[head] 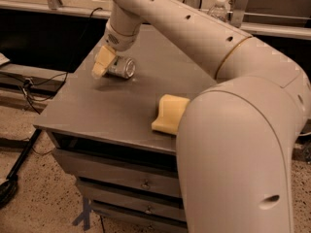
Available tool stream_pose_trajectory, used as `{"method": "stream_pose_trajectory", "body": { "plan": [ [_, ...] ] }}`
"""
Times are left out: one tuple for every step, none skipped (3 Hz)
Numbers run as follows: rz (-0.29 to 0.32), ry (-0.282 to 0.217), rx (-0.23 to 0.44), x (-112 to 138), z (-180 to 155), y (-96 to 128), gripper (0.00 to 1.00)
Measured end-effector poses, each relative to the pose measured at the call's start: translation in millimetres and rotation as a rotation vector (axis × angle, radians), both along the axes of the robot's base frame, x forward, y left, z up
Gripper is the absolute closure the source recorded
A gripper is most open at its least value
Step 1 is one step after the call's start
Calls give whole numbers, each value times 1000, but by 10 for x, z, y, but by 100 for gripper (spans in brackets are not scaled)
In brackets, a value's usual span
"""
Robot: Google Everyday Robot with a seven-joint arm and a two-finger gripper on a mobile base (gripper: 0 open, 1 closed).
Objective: Place 7up can upright
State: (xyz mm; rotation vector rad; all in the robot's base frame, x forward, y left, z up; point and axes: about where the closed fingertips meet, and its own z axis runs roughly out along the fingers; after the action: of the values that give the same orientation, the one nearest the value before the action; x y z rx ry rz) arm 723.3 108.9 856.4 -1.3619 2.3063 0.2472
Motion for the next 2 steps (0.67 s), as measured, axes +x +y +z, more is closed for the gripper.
{"method": "stream_pose_trajectory", "body": {
  "plan": [
    [19,2,-38,-14,-56,122,0],
    [25,10,-79,-29,-139,177,0]
  ]
}}
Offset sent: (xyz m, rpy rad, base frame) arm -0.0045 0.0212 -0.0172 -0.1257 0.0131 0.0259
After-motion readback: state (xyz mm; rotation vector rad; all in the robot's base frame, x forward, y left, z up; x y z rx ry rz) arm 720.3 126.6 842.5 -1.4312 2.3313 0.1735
